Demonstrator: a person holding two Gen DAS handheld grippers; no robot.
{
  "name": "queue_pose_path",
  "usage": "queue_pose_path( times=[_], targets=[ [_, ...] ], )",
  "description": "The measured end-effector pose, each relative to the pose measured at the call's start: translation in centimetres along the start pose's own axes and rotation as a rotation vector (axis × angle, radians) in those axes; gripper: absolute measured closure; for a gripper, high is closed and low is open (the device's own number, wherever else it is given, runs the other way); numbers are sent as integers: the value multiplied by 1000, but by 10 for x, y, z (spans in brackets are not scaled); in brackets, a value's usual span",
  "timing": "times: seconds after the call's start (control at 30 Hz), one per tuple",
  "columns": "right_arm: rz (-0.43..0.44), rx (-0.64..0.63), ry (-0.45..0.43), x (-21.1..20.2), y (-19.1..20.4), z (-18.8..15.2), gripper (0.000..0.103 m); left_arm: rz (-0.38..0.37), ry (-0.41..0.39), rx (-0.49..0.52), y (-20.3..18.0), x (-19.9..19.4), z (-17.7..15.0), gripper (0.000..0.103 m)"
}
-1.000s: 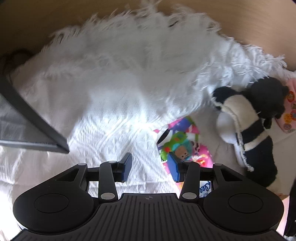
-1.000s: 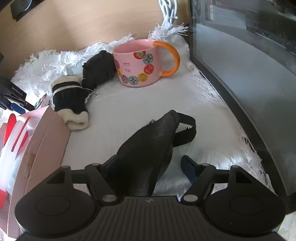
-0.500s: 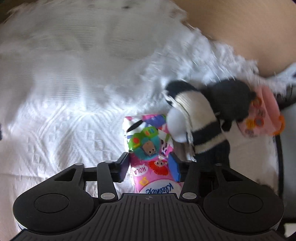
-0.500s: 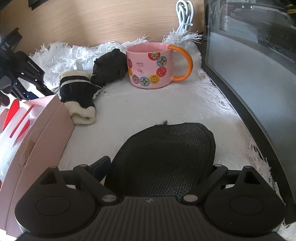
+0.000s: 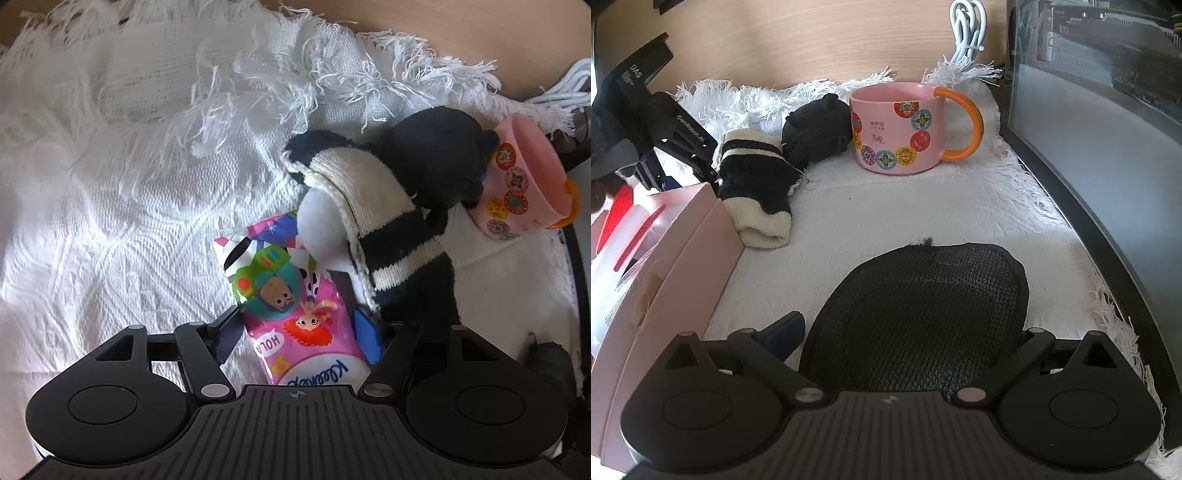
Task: Organize soft objects
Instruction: 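Grasp the pink Kleenex tissue pack with left tool while right tool holds black pouch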
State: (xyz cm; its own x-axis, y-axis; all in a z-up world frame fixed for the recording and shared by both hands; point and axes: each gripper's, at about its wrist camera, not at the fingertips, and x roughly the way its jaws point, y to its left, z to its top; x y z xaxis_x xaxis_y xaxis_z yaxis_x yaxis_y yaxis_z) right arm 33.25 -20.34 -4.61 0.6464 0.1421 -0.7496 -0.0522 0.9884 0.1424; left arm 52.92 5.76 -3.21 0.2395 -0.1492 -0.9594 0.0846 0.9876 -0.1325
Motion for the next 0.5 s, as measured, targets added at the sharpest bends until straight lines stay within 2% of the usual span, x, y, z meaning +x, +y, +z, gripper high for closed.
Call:
queue_pose_path(
  times=[0.1, 0.2, 0.37, 0.47, 0.5],
  targets=[
    [1, -1, 2, 0, 0, 0, 0, 32, -15, 17, -9, 0, 2, 35],
    [9, -5, 7, 1, 0, 0, 0, 33, -57, 49, -11, -5, -3, 39],
    [13, -18, 21, 3, 1, 1, 0, -11, -157, 13, 7, -39, -12, 51],
    [6, -34, 39, 4, 4, 1, 0, -43, -231, 26, 12, -69, -19, 57],
    [-1, -43, 49, 5, 5, 2, 0, -53, -253, 36, 16, -77, -20, 64]
  ],
)
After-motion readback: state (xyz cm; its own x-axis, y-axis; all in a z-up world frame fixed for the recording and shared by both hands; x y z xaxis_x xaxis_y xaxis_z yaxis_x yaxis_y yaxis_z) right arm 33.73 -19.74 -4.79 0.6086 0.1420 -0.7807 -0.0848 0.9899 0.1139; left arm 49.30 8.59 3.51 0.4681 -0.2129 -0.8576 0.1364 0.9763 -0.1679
